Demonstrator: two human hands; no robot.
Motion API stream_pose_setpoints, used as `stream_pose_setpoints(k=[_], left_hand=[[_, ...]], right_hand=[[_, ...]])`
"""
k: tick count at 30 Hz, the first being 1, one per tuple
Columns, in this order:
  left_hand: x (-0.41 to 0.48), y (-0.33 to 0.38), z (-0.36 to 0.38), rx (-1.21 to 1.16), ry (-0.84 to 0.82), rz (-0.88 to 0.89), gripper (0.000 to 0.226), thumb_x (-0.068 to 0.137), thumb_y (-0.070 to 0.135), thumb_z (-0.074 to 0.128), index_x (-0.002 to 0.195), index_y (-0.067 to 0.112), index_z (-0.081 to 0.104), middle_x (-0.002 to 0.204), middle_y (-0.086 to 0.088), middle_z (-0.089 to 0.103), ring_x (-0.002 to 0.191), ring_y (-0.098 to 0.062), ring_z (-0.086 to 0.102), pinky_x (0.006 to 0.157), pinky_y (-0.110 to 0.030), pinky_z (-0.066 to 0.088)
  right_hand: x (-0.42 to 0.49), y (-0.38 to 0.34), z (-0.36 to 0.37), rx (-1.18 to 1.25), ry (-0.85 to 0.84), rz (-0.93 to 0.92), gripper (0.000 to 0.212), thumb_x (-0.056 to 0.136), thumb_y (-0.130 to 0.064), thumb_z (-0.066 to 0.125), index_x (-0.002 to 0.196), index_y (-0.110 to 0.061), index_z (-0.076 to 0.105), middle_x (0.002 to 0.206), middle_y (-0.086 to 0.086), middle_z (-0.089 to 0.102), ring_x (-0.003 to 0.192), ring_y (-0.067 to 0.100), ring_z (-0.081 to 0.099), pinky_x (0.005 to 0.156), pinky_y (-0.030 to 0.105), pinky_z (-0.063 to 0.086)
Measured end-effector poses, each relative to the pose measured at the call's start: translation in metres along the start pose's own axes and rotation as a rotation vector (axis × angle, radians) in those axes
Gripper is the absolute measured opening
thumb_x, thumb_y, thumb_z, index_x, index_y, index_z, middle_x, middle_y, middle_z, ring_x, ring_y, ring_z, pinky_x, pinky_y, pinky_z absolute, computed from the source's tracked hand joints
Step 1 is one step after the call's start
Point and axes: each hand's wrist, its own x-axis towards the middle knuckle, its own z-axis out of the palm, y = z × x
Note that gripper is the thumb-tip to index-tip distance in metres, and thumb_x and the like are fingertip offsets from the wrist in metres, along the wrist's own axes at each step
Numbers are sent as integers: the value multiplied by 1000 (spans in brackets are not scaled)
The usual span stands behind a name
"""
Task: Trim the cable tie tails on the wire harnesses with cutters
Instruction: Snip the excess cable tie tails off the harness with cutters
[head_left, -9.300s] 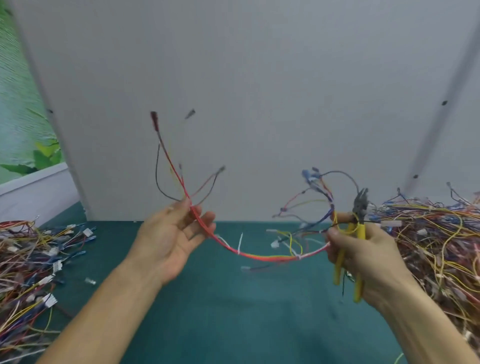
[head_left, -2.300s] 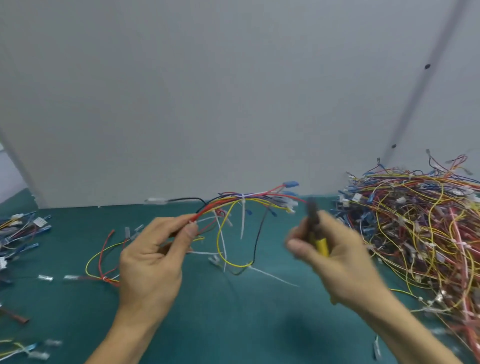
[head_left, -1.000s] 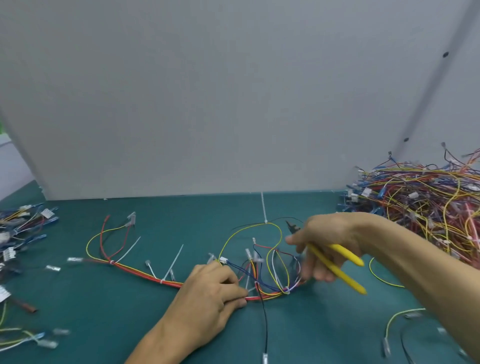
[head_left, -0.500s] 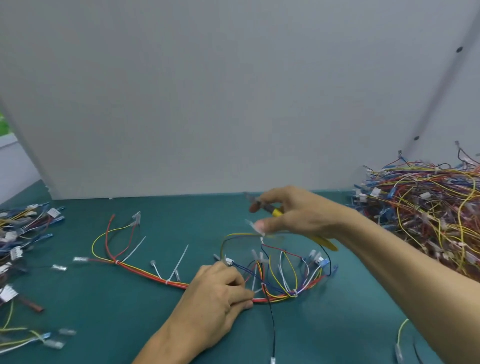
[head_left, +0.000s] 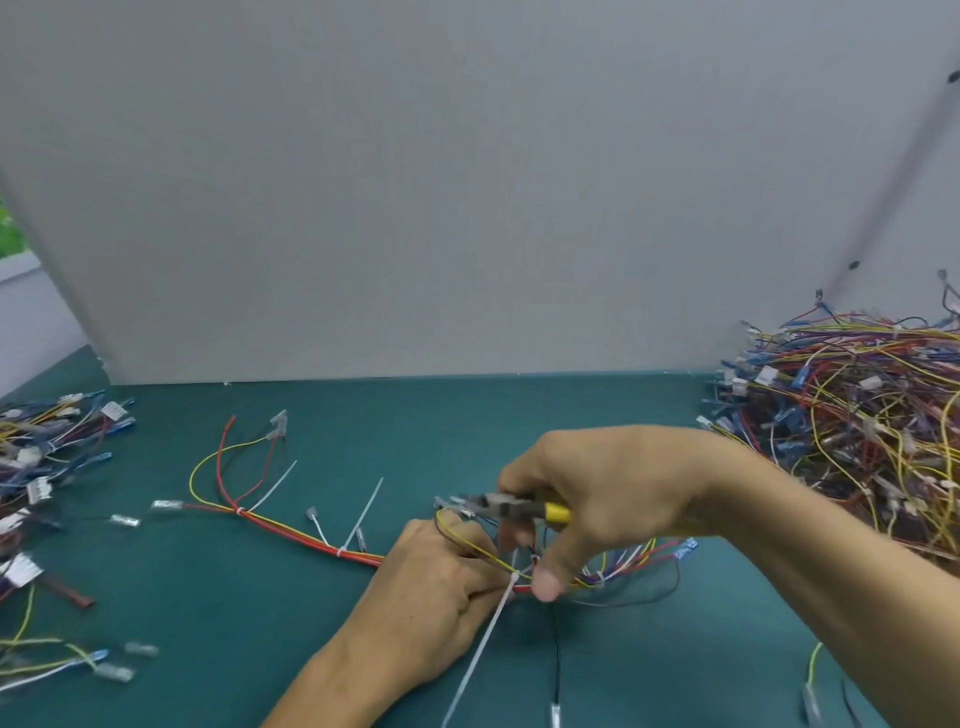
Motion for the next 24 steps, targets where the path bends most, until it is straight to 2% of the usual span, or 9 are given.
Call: stream_pose_setpoints(k=[3, 8, 12, 15, 17, 18, 20, 22, 24], left_hand=[[-1, 2, 0, 8, -23, -18, 15, 88, 30, 66, 75, 24, 72, 86, 9, 67, 89, -21, 63, 73, -39, 50], [1, 4, -5, 166, 86, -114, 10, 76, 27, 72, 67, 24, 70, 64, 7, 61, 60, -23, 59, 50, -34, 48], [0, -4, -5, 236, 131, -313, 12, 72, 21, 82, 78, 27, 74, 70, 10, 63, 66, -20, 59, 59, -32, 44], [-1, -4, -3, 228, 111, -355, 18, 69, 19, 84, 83, 25, 74, 74, 10, 63, 71, -20, 60, 66, -34, 46], [-2, -2, -4, 161, 118, -397, 22, 71, 25, 78, 92, 27, 74, 86, 13, 67, 84, -17, 62, 81, -35, 42], [-2, -1, -6, 111, 125, -434, 26, 72, 27, 70, 98, 29, 73, 93, 15, 67, 92, -14, 61, 87, -34, 36], [0, 2, -11, -12, 127, -518, 43, 69, 24, 53, 107, 37, 68, 105, 22, 61, 106, -8, 55, 95, -31, 29], [2, 6, -23, -170, 165, -555, 55, 64, 18, 47, 108, 48, 59, 111, 29, 56, 112, -3, 50, 99, -31, 32], [5, 13, -38, -498, 252, -584, 60, 60, 10, 47, 108, 43, 61, 113, 21, 64, 110, -5, 54, 97, -29, 41]], right_hand=[[10, -8, 11, -121, 68, 10, 24, 72, -29, 81, 83, -19, 62, 80, -1, 66, 70, 14, 57, 61, 29, 43], [6, -2, 1, 58, 173, 40, 18, 74, -24, 79, 83, -19, 64, 68, -14, 63, 55, 0, 50, 53, 14, 37], [2, 21, -4, -5, 420, 164, 16, 76, -27, 77, 82, -24, 63, 66, -9, 55, 56, 2, 47, 53, 19, 36], [-4, 39, 9, 72, 534, 254, 19, 77, -27, 76, 77, -26, 57, 81, -5, 61, 72, 12, 55, 66, 25, 43], [-10, 45, 24, 231, 544, 243, 19, 77, -23, 76, 79, -24, 57, 98, 1, 66, 87, 23, 61, 81, 35, 49], [-14, 47, 32, 300, 512, 217, 18, 77, -20, 76, 80, -23, 58, 100, -1, 68, 88, 21, 62, 84, 36, 50], [-20, 48, 47, 338, 374, 161, 16, 78, -15, 75, 83, -21, 60, 93, -12, 69, 81, 6, 61, 80, 26, 49], [-23, 48, 59, 331, 262, 158, 16, 79, -16, 74, 81, -23, 60, 91, -14, 69, 80, 4, 60, 79, 25, 47], [-25, 48, 65, 316, 257, 172, 13, 79, -17, 73, 82, -22, 61, 89, -8, 69, 78, 8, 59, 78, 28, 47]])
